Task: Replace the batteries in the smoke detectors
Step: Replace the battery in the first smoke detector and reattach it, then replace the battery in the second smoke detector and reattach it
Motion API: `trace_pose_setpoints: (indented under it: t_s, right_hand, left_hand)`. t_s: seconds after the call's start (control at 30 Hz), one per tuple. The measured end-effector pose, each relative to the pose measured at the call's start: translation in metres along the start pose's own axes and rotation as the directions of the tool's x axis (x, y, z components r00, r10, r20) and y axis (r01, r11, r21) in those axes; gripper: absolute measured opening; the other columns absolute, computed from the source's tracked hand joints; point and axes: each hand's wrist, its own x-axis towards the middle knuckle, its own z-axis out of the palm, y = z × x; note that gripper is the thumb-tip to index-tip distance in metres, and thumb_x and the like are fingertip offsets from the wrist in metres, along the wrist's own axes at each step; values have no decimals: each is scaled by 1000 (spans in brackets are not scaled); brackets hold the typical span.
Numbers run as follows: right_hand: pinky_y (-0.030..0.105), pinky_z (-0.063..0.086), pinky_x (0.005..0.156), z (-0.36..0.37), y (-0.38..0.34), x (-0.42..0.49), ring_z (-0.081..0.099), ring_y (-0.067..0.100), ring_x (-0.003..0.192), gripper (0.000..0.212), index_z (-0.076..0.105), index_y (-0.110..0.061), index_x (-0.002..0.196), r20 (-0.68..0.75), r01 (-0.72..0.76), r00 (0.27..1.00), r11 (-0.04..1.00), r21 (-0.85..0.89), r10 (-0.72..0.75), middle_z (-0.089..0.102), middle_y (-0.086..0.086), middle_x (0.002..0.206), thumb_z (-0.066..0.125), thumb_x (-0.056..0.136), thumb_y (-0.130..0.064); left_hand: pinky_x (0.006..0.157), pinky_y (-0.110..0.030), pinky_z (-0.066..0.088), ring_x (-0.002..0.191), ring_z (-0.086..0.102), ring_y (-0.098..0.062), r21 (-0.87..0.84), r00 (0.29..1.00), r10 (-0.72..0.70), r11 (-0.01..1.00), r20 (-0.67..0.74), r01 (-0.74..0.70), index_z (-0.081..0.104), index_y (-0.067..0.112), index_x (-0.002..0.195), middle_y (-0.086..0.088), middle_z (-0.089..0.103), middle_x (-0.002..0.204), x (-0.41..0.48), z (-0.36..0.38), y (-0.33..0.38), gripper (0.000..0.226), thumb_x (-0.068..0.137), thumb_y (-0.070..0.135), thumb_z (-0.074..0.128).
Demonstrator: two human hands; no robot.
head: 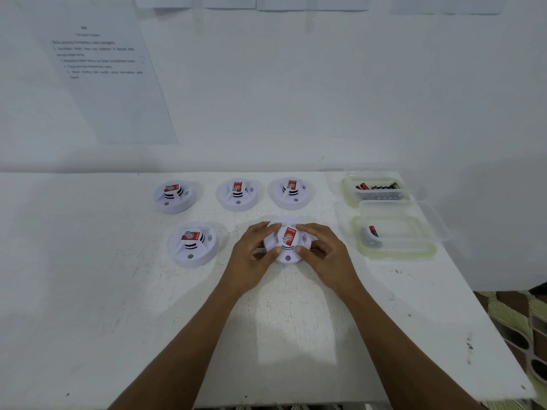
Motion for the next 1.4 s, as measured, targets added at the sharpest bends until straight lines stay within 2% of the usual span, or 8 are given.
trace_pose_setpoints:
  t_s: [0.33, 0.53, 0.7, 0.87, 1.0, 1.13, 1.23, 1.4]
  right_hand:
    - [40, 58, 90, 0, -2, -1, 63, 15, 113, 49, 62, -12, 127, -20, 0, 1000, 999, -49, -1, 63, 0, 125, 75, 81, -25]
    - [24, 52, 95, 3, -4, -4, 62, 4, 108, 40, 67, -18, 121, -58, -16, 998, 989, -148, 7, 69, -7, 119, 78, 82, -16]
    - [5, 46, 89, 6, -5, 0, 62, 4, 103, 37, 67, -16, 121, -79, -48, 996, 974, -220, 31, 69, -2, 119, 75, 84, -15]
    - [24, 53, 95, 4, -7, 0, 64, 12, 107, 38, 66, -14, 122, -77, -65, 996, 972, -226, 48, 69, -1, 120, 74, 85, -15]
    - [32, 52, 97, 4, -14, -1, 61, 15, 110, 37, 65, -13, 122, -99, -57, 994, 976, -212, 37, 65, -2, 121, 72, 86, -17]
    - [19, 45, 96, 12, -33, -8, 58, 9, 109, 26, 69, -17, 113, -143, 82, 981, 951, -297, -129, 64, -15, 112, 69, 87, -13]
    - [10, 46, 86, 38, -54, -9, 59, 0, 101, 28, 70, -25, 111, -124, 81, 986, 966, -247, -114, 64, -18, 108, 69, 87, -10]
    - [9, 47, 82, 109, -66, -9, 59, -9, 96, 28, 68, -20, 115, -27, 78, 996, 967, -242, -87, 64, -22, 106, 69, 88, -12]
  left_hand:
    - [87, -6, 44, 117, 53, 4, -4, 1000, 22, 1000, -2, -22, 50, 44, 124, 15, 55, 127, 0, 2, -1, 42, 85, 38, 63]
    - [92, -4, 38, 109, 52, 17, 21, 998, -60, 998, -33, 61, 46, 52, 115, 35, 50, 117, -3, 7, -4, 35, 88, 39, 64]
    - [100, -27, 39, 112, 53, -6, 142, 995, -89, 985, -39, 93, 42, 58, 110, 27, 51, 116, 0, 10, 1, 39, 91, 31, 63]
    - [105, -43, 45, 115, 56, -11, 153, 993, -109, 982, -34, 113, 50, 44, 120, 20, 56, 121, -1, 11, 3, 31, 91, 39, 60]
    - [107, -32, 42, 117, 54, -3, 122, 994, -109, 987, 31, 105, 48, 41, 125, 18, 56, 128, -8, -1, 11, 39, 89, 51, 59]
    - [105, -7, 28, 123, 43, 2, 354, 995, 88, 933, -55, -63, 50, 28, 133, 14, 51, 133, -32, -45, 7, 50, 88, 45, 60]
    - [109, -25, 33, 129, 43, -12, 454, 975, 179, 885, -131, -101, 53, 20, 133, 2, 52, 137, -41, -91, -4, 53, 87, 44, 59]
    - [111, -31, 30, 137, 31, -14, 378, 986, -134, 912, -94, 160, 44, 24, 139, 3, 38, 147, -46, -154, -25, 70, 78, 35, 77]
